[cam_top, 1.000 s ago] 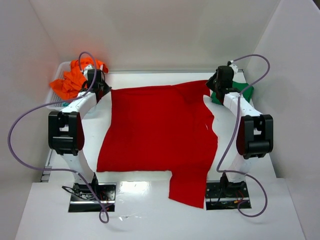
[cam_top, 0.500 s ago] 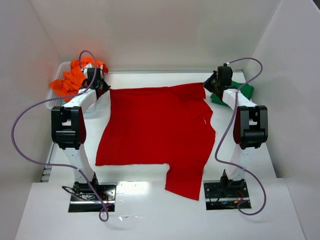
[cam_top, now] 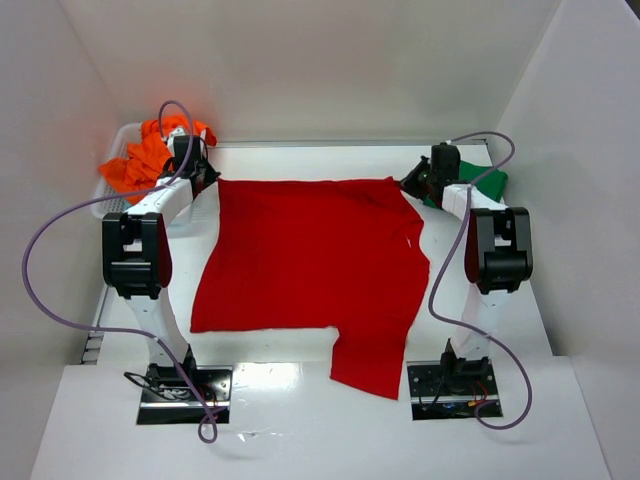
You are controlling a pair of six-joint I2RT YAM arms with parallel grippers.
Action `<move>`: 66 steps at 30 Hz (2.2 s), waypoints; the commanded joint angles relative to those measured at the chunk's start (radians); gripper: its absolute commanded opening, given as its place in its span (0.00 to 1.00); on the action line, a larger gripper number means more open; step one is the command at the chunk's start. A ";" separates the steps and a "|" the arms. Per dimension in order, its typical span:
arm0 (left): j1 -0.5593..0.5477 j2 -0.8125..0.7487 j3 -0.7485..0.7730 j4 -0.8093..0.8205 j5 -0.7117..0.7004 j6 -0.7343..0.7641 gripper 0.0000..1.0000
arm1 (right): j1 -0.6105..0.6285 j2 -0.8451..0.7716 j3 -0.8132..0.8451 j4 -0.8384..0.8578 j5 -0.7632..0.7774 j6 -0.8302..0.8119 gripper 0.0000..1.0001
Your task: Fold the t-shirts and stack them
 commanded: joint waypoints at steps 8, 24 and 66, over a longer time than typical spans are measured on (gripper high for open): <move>0.012 0.012 -0.004 0.028 0.003 0.048 0.00 | -0.013 0.086 -0.018 0.022 0.015 -0.054 0.07; 0.012 0.040 -0.004 0.028 0.059 0.048 0.00 | -0.013 -0.057 -0.132 0.049 -0.022 -0.081 0.77; 0.012 0.029 0.023 0.017 0.077 0.057 0.00 | 0.097 -0.098 0.183 -0.191 -0.023 -0.065 0.00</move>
